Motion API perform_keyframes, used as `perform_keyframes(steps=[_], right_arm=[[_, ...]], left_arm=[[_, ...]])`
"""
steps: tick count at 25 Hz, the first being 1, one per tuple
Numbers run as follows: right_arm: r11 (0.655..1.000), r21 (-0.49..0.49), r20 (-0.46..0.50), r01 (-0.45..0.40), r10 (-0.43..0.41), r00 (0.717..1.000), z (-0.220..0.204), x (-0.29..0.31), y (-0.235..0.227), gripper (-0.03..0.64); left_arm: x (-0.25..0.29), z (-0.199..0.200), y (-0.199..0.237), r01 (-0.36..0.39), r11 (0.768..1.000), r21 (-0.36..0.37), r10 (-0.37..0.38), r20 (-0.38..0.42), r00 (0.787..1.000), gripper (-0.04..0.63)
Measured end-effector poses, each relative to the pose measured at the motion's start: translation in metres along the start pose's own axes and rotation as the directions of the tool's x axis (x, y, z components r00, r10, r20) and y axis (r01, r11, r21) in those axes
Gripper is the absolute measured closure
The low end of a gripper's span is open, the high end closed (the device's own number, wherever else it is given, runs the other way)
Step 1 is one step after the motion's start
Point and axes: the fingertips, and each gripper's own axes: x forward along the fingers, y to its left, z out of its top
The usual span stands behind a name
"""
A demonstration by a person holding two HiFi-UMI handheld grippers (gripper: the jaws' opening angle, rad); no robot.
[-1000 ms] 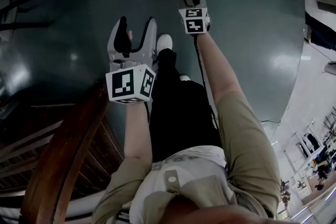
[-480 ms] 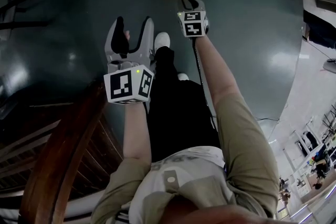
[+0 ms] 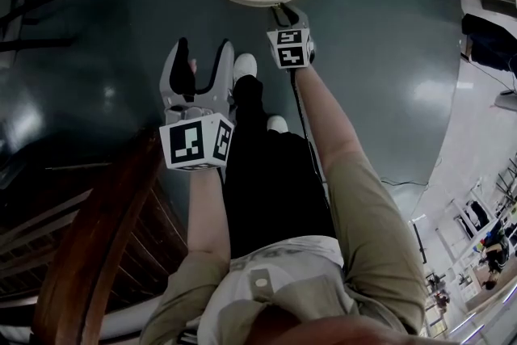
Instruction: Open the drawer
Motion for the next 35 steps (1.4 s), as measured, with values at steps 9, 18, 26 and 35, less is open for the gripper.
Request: perform_keyframes(steps=[9, 18, 26, 35], right_arm=[[1.0, 0.01, -0.019, -0.007, 0.008, 1.0, -0.012, -0.01, 0.003, 0.511], [1.0, 0.01, -0.038, -0.007, 0.008, 0.999, -0.023, -0.019, 0.007, 0.511], [1.0, 0.002, -0.053, -0.012, 0.012, 0.998, -0.04, -0.035, 0.012, 0.511], [1.0, -0.015, -0.051, -0.008, 0.007, 0.999, -0.043, -0.039, 0.011, 0.511]], left_arm=[[-0.011, -0.006, -0.009, -0.004, 1.0, 0.009, 0.004, -0.021, 1.0, 0.279], [-0.026, -0.016, -0.01, -0.009, 1.0, -0.001, 0.009, -0.05, 0.999, 0.279], [-0.04, -0.023, -0.016, -0.018, 1.0, -0.014, 0.017, -0.055, 0.998, 0.279], [-0.053, -0.035, -0.024, -0.027, 0.999, -0.022, 0.025, -0.058, 0.998, 0.279]])
